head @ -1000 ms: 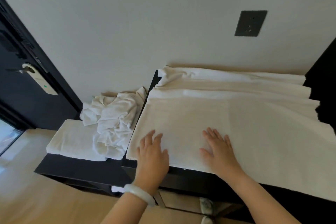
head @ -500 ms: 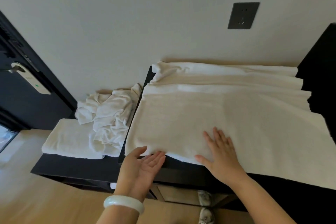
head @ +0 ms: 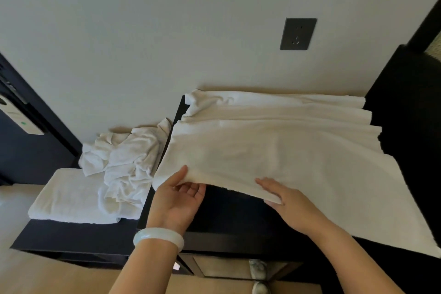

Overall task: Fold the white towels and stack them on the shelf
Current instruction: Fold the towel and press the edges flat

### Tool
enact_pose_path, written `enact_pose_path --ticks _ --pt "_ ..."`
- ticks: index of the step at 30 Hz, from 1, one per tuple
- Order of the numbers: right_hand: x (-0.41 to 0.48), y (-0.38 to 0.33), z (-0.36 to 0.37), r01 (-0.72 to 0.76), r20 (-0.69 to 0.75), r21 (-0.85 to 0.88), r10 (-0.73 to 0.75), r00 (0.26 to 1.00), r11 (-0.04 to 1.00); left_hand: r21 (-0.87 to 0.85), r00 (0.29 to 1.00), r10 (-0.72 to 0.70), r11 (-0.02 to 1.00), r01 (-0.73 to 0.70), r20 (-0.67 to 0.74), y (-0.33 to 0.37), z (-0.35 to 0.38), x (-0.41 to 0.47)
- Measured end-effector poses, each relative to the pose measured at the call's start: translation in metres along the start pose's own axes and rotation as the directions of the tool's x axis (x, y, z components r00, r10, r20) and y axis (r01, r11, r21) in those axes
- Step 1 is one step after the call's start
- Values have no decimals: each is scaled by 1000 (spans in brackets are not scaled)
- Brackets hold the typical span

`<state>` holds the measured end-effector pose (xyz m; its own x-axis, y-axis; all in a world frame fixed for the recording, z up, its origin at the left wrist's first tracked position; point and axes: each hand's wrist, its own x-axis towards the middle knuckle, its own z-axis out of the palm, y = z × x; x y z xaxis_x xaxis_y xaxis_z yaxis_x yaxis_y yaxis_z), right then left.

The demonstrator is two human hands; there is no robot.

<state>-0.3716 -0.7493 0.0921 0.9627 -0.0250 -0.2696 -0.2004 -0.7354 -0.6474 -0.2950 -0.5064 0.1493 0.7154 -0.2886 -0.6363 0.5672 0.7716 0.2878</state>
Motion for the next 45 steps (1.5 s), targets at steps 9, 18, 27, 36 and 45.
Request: enact_pose_path --ticks 9,18,27,36,45 --pt "0 -10 -148 -175 512 363 -39 858 915 257 947 174 935 -245 269 18 41 -35" --pt "105 38 -127 -210 -135 -132 193 972 969 959 855 447 -27 -282 264 -12 25 82" --pt "119 70 -49 -150 -154 -511 81 985 847 354 869 42 -922 -156 493 -17 23 149" --pt "57 85 -47 183 44 -480 -185 982 858 451 844 150 -885 -118 515 -39 -43 89" --pt "-3 102 -101 -67 -21 -64 66 998 996 236 836 -112 -932 -276 536 21 -2 101"
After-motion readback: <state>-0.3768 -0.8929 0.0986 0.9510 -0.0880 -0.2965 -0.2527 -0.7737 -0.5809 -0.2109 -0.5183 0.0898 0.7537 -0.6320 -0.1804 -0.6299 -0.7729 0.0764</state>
